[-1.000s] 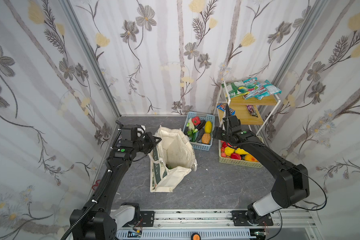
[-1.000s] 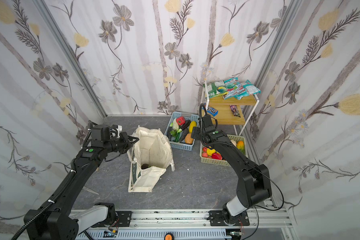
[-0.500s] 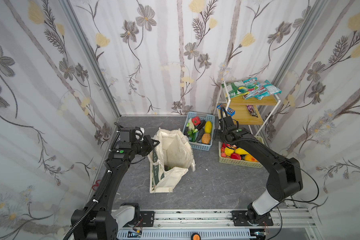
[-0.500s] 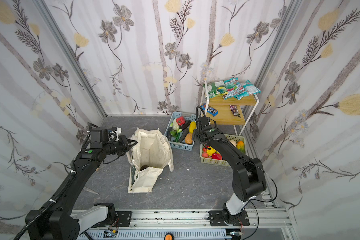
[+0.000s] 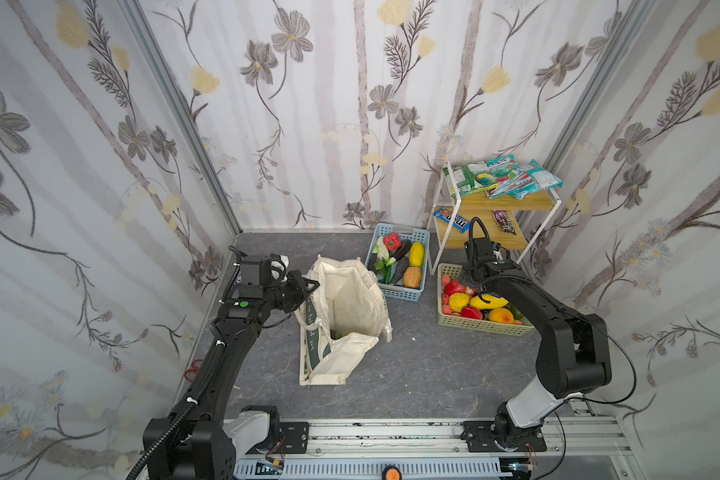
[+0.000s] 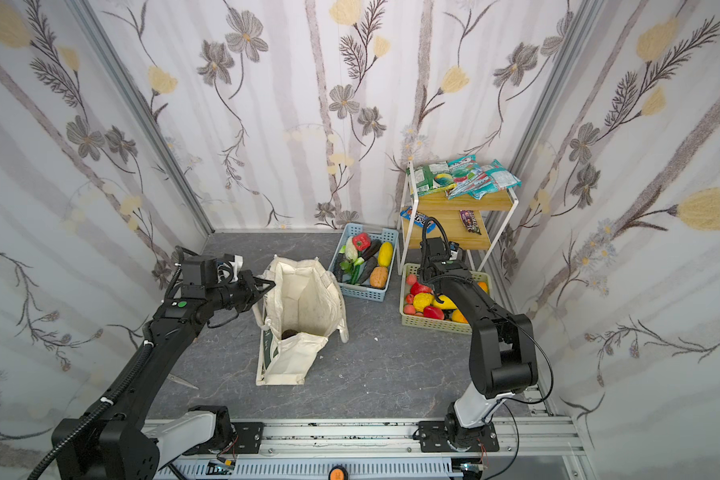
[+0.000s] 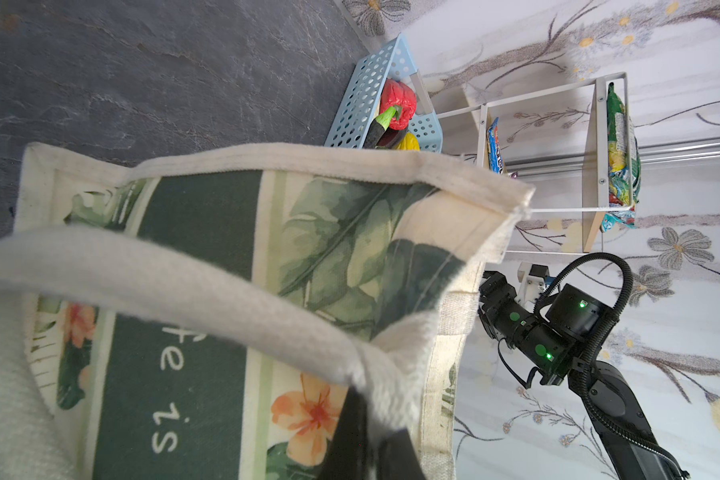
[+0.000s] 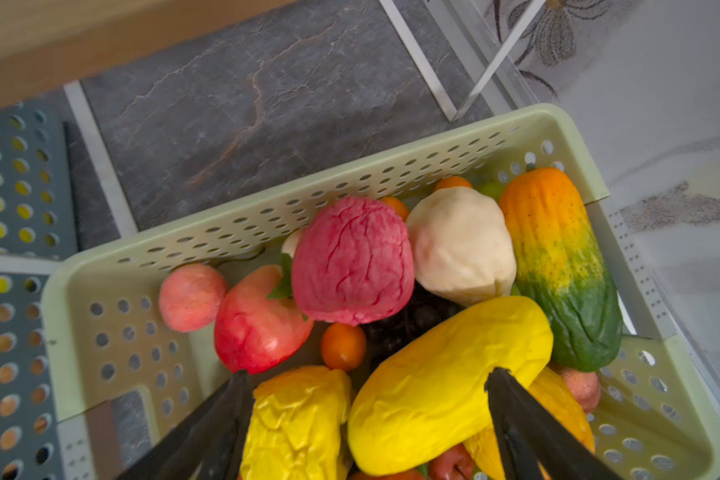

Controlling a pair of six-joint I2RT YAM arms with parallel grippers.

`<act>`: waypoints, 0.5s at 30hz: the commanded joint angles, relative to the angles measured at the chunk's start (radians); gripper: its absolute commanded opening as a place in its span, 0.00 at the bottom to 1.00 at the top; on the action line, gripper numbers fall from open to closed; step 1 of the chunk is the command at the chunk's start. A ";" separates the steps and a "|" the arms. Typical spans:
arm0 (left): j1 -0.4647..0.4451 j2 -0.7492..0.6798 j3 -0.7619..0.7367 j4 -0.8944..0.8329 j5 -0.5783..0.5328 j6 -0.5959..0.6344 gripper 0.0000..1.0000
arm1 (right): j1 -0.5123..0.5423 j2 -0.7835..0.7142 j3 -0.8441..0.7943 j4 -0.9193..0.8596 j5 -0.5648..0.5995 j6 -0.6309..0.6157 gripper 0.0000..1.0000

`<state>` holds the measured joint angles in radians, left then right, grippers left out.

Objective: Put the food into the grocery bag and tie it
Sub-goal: 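Withdraw the right gripper from the bag toward the pale green basket, then lower the right gripper into the pale green basket and grasp the pink fruit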

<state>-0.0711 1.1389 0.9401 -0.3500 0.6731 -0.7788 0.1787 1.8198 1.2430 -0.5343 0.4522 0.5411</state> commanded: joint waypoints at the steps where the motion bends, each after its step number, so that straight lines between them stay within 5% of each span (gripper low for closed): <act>1: -0.005 0.002 -0.001 0.020 -0.001 -0.004 0.00 | -0.011 0.039 0.015 0.065 0.017 -0.023 0.88; 15: -0.011 0.019 0.023 0.032 0.010 -0.004 0.00 | -0.044 0.153 0.046 0.140 -0.002 -0.076 0.88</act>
<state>-0.0814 1.1553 0.9535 -0.3332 0.6746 -0.7830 0.1371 1.9572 1.2789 -0.4469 0.4511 0.4870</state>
